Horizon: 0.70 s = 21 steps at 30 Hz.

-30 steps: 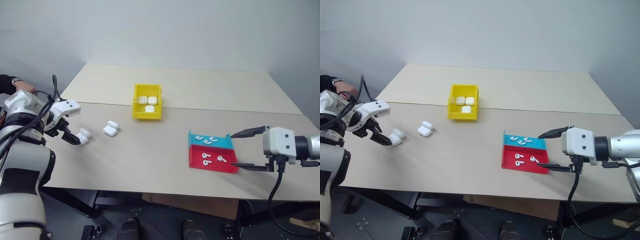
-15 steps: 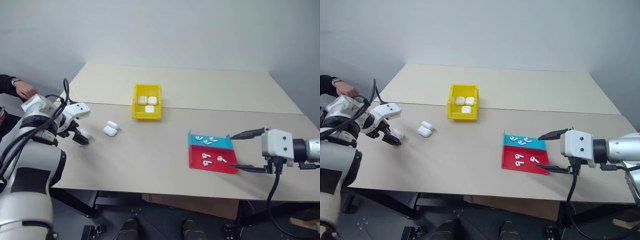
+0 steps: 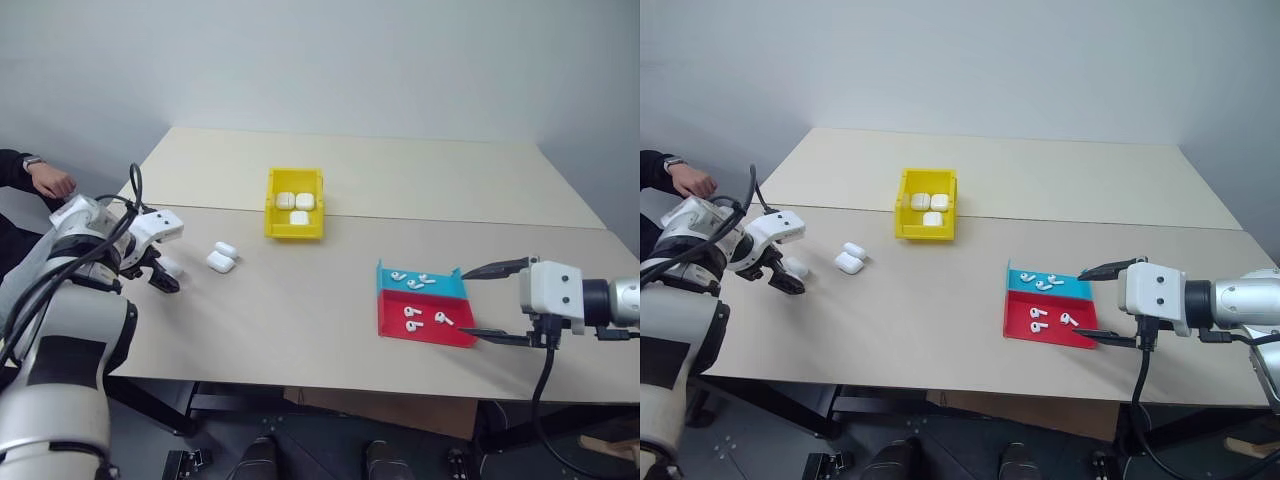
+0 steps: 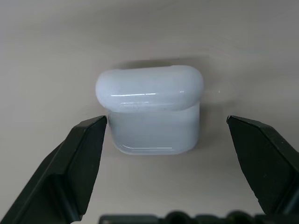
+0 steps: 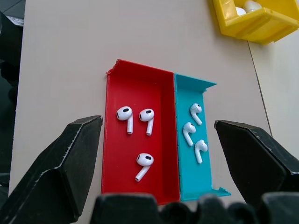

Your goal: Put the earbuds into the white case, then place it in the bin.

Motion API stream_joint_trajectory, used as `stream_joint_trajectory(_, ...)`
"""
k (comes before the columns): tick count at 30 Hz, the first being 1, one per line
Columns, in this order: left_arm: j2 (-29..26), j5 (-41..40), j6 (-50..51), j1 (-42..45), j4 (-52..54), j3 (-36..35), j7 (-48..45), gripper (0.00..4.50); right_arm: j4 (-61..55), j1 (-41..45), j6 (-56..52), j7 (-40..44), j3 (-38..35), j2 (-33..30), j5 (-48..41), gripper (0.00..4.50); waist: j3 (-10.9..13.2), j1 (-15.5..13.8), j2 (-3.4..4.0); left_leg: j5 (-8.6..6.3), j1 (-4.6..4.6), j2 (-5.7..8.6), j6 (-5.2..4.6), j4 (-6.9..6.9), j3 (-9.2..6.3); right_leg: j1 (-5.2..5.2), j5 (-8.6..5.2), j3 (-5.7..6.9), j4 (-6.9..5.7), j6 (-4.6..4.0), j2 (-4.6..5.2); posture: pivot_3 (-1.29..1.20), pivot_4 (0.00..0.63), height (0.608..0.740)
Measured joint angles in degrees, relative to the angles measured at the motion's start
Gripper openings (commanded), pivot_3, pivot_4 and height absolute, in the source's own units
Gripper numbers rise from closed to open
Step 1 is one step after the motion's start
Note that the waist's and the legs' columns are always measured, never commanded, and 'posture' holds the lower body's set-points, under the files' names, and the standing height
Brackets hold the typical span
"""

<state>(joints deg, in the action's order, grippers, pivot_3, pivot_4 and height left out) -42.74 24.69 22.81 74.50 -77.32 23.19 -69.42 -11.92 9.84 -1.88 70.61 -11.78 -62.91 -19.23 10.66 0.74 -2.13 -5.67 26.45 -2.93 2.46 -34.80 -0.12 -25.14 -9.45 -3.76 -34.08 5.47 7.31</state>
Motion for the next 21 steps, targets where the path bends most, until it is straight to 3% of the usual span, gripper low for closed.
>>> stream_joint_trajectory(21,0.37,0.64,0.31,-0.4,-0.12,-1.01,1.12,4.5,-0.01,-1.83,0.08,-1.98,0.0,0.28,2.97,4.48,0.0,0.0,-0.01,0.0,-0.02,0.0,0.0,-0.02,0.0,0.02,0.0,0.0,-0.02,0.01,0.0,0.0,0.15,0.74)
